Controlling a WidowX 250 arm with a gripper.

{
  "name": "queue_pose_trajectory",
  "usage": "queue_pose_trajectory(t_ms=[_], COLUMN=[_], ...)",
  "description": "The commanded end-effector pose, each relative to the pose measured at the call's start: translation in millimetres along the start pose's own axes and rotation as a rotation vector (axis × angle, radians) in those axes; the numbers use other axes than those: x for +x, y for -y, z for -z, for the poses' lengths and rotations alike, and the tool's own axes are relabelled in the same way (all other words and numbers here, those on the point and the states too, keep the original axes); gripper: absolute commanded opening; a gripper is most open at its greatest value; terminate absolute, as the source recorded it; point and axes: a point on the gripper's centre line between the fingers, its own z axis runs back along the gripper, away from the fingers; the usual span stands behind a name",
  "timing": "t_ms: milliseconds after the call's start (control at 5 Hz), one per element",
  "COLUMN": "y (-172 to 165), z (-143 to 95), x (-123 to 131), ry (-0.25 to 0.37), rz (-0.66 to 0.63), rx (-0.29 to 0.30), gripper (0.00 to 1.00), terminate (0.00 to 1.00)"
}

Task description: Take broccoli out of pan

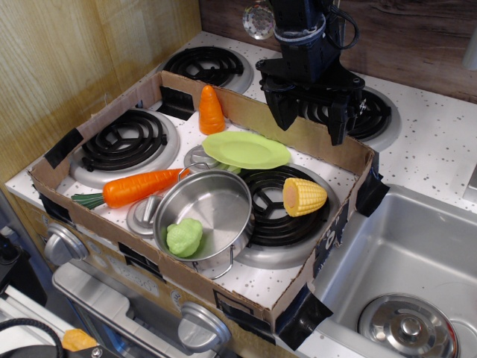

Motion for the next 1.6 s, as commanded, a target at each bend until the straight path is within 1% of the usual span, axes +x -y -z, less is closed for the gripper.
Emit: queue_pose_trajectory(t_ms=[0, 200, 400, 600, 800, 1000, 1200, 1400], y=[0.0, -17.4, -29.7, -32.5, -39.1, -44.9, -50.2, -48.4], z=[0.0, -19.1, -41.5, -48.5, -47.7, -47.1, -41.4, -34.6], x=[0.0, -4.1, -11.0, -47.0, -76.7, -86.1, -89.9, -94.3], ry=[0.0, -0.009, -0.002, 0.017, 0.038, 0.0, -0.014, -0.061], rz=[0.0, 0.047, 0.07, 0.092, 0.183, 0.225, 0.339, 0.428], rx=[0.0, 0.017, 0.075, 0.107, 0.101, 0.08, 0.109, 0.105], gripper=[1.0, 1.0, 1.0, 1.0, 1.0, 1.0, 1.0, 1.0], terminate=[0.0, 0.0, 0.0, 0.0, 0.0, 0.0, 0.0, 0.0])
